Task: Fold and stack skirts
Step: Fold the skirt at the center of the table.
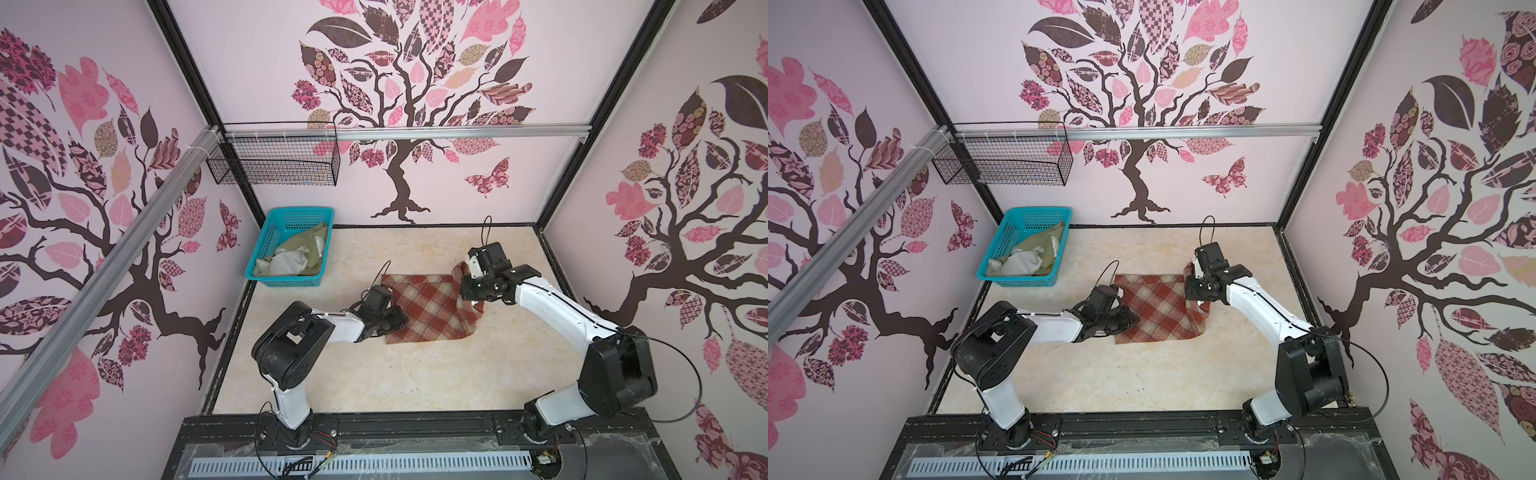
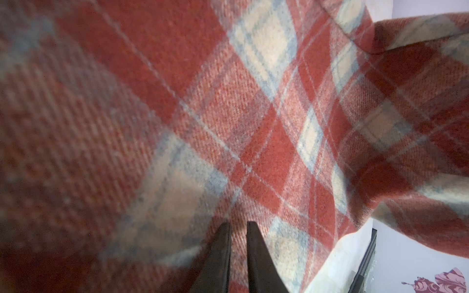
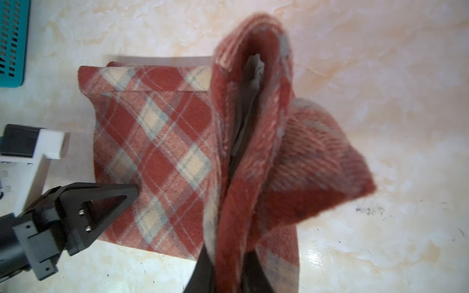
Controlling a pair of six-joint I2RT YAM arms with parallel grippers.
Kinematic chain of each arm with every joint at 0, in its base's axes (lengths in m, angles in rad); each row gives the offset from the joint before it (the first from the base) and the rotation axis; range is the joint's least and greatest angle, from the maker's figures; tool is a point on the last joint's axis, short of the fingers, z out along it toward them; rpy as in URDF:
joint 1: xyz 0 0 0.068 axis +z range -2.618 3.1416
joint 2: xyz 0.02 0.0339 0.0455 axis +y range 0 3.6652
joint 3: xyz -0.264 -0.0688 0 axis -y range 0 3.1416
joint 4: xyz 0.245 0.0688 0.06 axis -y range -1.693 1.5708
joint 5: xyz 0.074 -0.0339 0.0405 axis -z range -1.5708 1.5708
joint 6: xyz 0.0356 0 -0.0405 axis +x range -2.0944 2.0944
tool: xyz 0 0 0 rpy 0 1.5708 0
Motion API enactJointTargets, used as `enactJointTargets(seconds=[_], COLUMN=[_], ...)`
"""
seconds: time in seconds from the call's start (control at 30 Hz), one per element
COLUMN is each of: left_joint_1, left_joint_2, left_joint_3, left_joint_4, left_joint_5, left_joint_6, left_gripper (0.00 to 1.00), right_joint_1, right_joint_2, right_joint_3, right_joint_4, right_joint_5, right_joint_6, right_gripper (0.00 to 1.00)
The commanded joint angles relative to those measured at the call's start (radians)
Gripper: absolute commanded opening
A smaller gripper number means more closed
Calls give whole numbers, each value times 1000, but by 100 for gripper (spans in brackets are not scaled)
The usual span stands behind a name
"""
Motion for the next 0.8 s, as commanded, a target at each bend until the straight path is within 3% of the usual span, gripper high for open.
enactJointTargets(seconds=[0.0, 0.47, 0.57, 0.77], left_joint_1=[-42, -143, -141, -88], left_joint_2=[79, 144, 93, -92], left_joint_3=[-6, 52, 41, 43], left_joint_4=[-116, -8, -3, -155], left_joint_5=[-11, -10, -15, -28], left_joint_6=[-28, -127, -147, -94], left_gripper=[17, 16, 16, 17], right_joint_1=[15, 94, 94, 94], right_joint_2=[-12, 60, 75, 110], right_joint_3=[36, -5, -20, -21], right_joint_4=[-9, 5, 6, -9], right_joint_5=[-18, 8, 23, 53], right_joint_6=[18, 21, 13, -9], right_gripper=[0, 0, 0, 0])
